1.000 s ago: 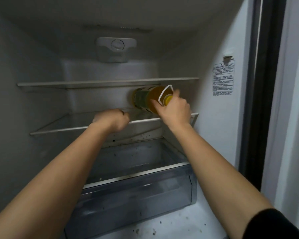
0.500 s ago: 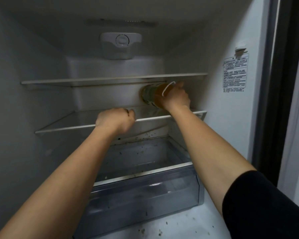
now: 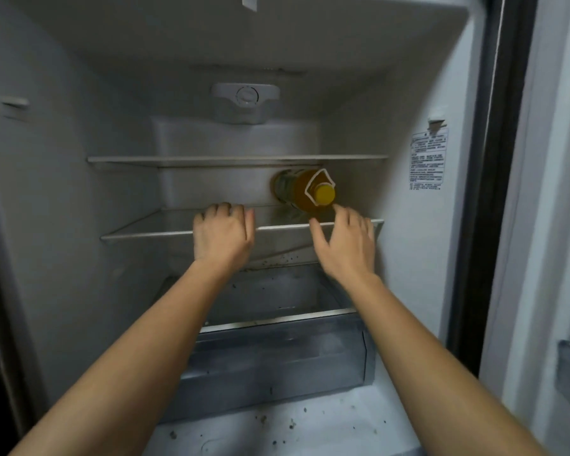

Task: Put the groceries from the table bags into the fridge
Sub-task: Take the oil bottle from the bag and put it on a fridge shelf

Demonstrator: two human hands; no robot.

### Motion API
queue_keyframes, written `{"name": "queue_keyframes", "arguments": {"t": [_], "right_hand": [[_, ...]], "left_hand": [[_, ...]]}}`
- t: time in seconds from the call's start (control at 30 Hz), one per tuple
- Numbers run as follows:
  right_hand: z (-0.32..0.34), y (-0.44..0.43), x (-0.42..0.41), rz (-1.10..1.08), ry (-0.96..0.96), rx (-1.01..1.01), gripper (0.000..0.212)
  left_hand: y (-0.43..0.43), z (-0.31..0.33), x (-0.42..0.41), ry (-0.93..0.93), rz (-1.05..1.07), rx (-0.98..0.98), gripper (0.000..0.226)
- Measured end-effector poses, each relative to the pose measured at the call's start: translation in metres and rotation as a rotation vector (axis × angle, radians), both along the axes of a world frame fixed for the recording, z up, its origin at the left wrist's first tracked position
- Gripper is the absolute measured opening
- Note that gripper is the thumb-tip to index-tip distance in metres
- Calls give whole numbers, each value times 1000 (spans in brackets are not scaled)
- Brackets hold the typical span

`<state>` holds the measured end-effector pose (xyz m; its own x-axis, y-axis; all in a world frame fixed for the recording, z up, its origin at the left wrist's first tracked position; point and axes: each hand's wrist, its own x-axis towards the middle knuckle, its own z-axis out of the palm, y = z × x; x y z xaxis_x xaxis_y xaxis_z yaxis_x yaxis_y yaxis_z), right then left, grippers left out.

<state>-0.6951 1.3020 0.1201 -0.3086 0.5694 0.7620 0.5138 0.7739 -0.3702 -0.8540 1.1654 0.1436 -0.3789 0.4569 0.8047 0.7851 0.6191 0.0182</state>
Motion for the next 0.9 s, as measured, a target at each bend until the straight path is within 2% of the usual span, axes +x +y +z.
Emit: {"name": "queue_keyframes", "arguments": {"t": [0.07, 0.17, 0.23, 0.33, 0.47, 0.6, 0.77, 0.9], "right_hand": [[-26, -9, 16, 26, 8, -28, 66], [-73, -23, 40, 63, 12, -67, 67], [-105, -34, 53, 84, 2, -86, 69], [-158, -54, 63, 133, -34, -123, 70], [-219, -81, 66, 228, -173, -165, 72], [-240, -110, 66, 290, -265, -139, 77], [-213, -171, 69, 389, -156, -101, 89], [-192, -250, 75, 494, -16, -45, 89]], "left_hand": [[-13, -22, 7, -18, -1, 69, 54], [-38, -73, 27, -1, -50, 129, 55], [-57, -115, 45, -55, -72, 146, 56], [-86, -180, 77, -206, -38, 93, 59], [-123, -236, 111, -217, 29, -36, 57], [-165, -245, 128, -199, 93, -129, 63], [-233, -215, 155, -150, 152, -59, 64], [-315, -196, 187, -47, 96, 57, 57]]}}
